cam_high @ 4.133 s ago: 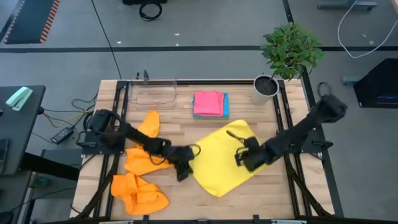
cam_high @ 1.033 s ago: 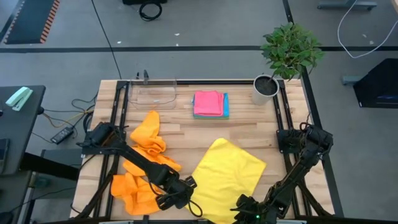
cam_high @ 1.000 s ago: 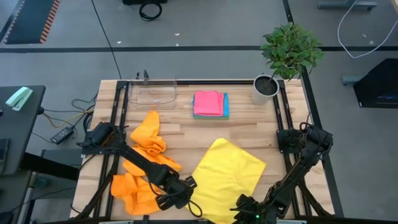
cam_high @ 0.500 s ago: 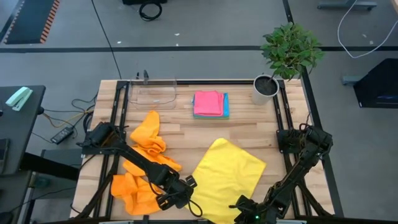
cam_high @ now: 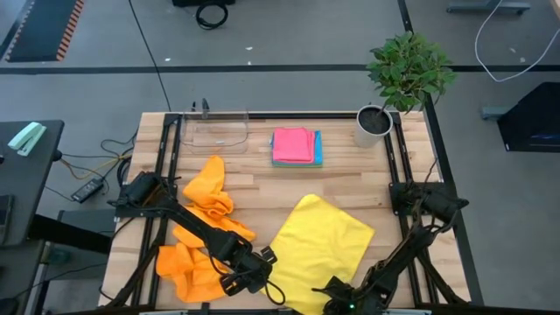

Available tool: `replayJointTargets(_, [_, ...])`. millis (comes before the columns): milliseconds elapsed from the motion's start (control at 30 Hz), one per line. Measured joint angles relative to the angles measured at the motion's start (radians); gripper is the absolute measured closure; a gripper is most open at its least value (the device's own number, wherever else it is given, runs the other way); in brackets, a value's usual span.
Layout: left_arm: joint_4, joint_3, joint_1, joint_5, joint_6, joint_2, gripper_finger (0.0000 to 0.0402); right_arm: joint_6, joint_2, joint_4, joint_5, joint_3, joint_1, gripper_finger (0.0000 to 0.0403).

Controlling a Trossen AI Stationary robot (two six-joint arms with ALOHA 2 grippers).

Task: Fold microfiber towels
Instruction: Fold the yellow towel

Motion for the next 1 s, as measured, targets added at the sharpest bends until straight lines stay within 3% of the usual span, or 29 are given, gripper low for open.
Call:
replayJointTargets(267, [0.000,0.000,0.000,0.000,0.000,0.000,0.0250,-0.017,0.012,-0.014,-0.002,0.014,-0.013,0.0232])
replayJointTargets(633, [0.000,0.000,0.000,0.000,0.001,0.000,0.0303,-0.044,0.011,-0.019,-0.002,0.014,-0.011,0.0354])
replayJointTargets(1000, [-0.037,-0.001,0.000,0.026,0.023,0.000,0.0332,-0.044,0.011,-0.013,-0.002,0.014,-0.011,0.0361])
